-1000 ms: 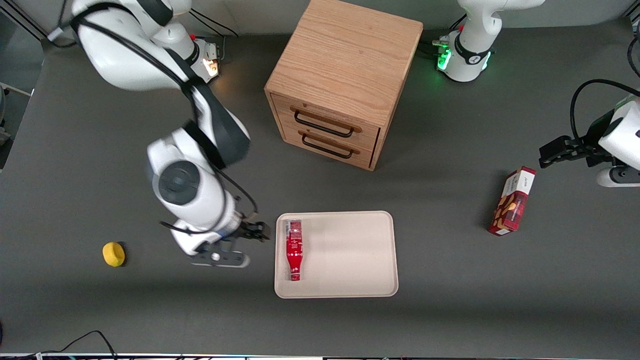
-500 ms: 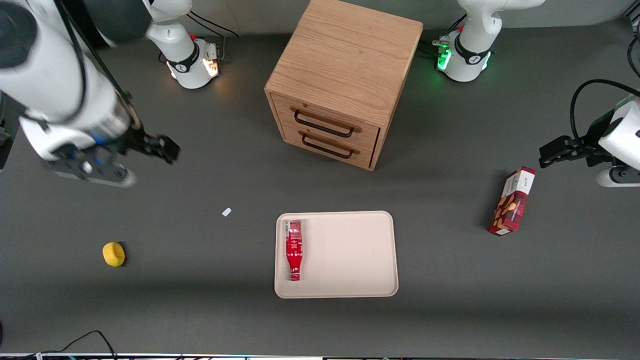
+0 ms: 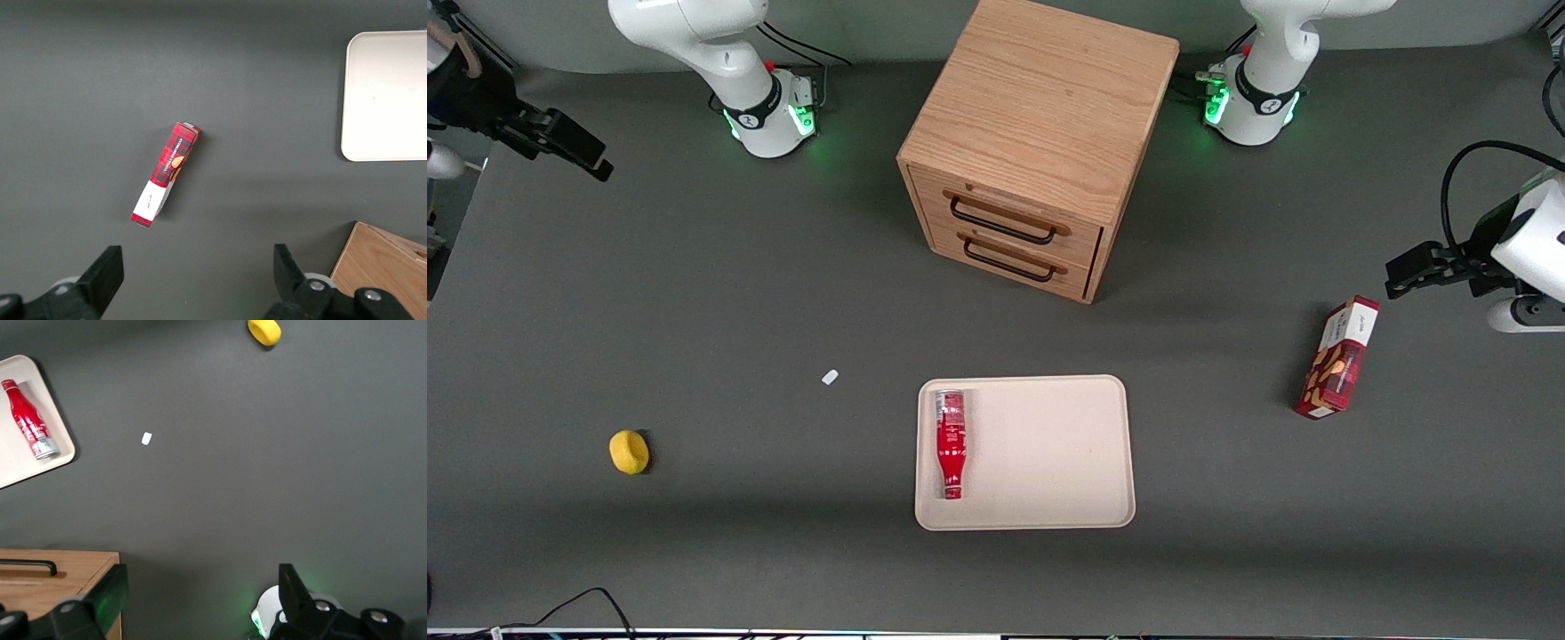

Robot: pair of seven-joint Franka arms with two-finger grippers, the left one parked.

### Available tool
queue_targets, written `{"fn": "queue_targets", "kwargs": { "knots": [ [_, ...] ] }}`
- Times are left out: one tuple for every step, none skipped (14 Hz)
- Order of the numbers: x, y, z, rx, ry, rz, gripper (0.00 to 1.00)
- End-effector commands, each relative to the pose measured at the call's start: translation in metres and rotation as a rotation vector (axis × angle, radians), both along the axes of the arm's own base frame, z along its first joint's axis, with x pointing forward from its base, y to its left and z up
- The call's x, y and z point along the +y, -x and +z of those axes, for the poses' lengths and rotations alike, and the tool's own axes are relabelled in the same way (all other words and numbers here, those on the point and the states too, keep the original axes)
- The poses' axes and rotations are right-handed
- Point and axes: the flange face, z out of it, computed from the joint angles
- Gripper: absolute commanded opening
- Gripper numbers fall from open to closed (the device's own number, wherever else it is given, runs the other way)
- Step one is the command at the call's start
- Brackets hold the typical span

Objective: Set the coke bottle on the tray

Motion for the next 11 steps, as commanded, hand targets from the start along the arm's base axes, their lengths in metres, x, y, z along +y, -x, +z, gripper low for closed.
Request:
{"fn": "queue_targets", "kwargs": {
  "knots": [
    [-0.006, 0.033, -0.045, -0.028, -0.040, 0.005, 1.00],
    [-0.002, 0.034, -0.047, -0.024, -0.038, 0.011, 1.00],
    [0.003, 0.033, -0.046, -0.026, -0.035, 0.021, 1.00],
    [0.009, 0.034, -0.046, -0.027, -0.030, 0.033, 1.00],
    [0.020, 0.033, -0.045, -0.030, -0.022, 0.052, 1.00],
    [0.024, 0.030, -0.047, -0.024, -0.020, 0.055, 1.00],
    [0.026, 0.025, -0.048, -0.021, -0.018, 0.059, 1.00],
    [0.026, 0.020, -0.045, -0.018, -0.016, 0.059, 1.00],
    [0.026, 0.008, -0.038, -0.026, -0.016, 0.043, 1.00],
    [0.026, -0.001, -0.035, -0.008, -0.012, 0.038, 1.00],
    [0.026, -0.009, -0.030, 0.009, -0.009, 0.033, 1.00]
  ]
}}
